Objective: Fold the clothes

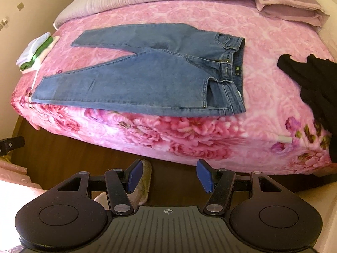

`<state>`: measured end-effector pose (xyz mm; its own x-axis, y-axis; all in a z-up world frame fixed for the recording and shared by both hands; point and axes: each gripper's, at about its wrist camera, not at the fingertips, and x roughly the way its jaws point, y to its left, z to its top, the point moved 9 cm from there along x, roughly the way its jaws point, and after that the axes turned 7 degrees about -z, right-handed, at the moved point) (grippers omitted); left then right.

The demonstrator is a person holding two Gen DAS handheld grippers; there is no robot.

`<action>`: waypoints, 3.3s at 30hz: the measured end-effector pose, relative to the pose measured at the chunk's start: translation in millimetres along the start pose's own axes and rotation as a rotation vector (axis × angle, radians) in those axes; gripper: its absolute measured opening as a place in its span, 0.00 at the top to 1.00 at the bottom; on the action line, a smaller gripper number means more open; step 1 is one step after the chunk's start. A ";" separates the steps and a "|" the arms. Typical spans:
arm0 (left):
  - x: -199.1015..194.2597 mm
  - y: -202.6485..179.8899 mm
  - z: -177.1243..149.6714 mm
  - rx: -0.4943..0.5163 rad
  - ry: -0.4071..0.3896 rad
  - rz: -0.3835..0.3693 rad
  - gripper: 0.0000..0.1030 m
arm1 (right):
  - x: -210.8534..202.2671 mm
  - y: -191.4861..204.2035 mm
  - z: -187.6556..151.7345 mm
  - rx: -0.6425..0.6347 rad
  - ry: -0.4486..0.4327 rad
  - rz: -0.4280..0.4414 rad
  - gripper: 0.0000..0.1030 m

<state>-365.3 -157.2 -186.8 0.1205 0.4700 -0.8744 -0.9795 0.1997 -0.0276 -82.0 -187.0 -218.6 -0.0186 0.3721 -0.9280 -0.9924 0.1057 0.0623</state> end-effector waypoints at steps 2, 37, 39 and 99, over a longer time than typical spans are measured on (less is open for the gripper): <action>-2.3 -0.6 -2.0 0.003 -0.002 0.005 0.62 | -2.1 -1.4 -1.7 0.003 0.002 -0.004 0.41; 9.4 15.2 31.1 0.009 -0.037 -0.024 0.59 | -16.5 -14.6 31.4 0.097 -0.070 -0.018 0.41; 17.2 16.0 46.0 0.021 -0.053 -0.035 0.59 | -13.5 -24.9 40.7 0.129 -0.081 -0.027 0.41; 599.3 -114.6 444.8 1.061 0.273 -0.533 0.56 | 415.8 -205.8 413.3 -0.232 0.178 0.129 0.42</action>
<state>-109.0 484.1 -492.2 0.3040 -0.0560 -0.9510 -0.1838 0.9761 -0.1163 164.6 327.1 -465.4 -0.1470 0.1995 -0.9688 -0.9813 -0.1527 0.1174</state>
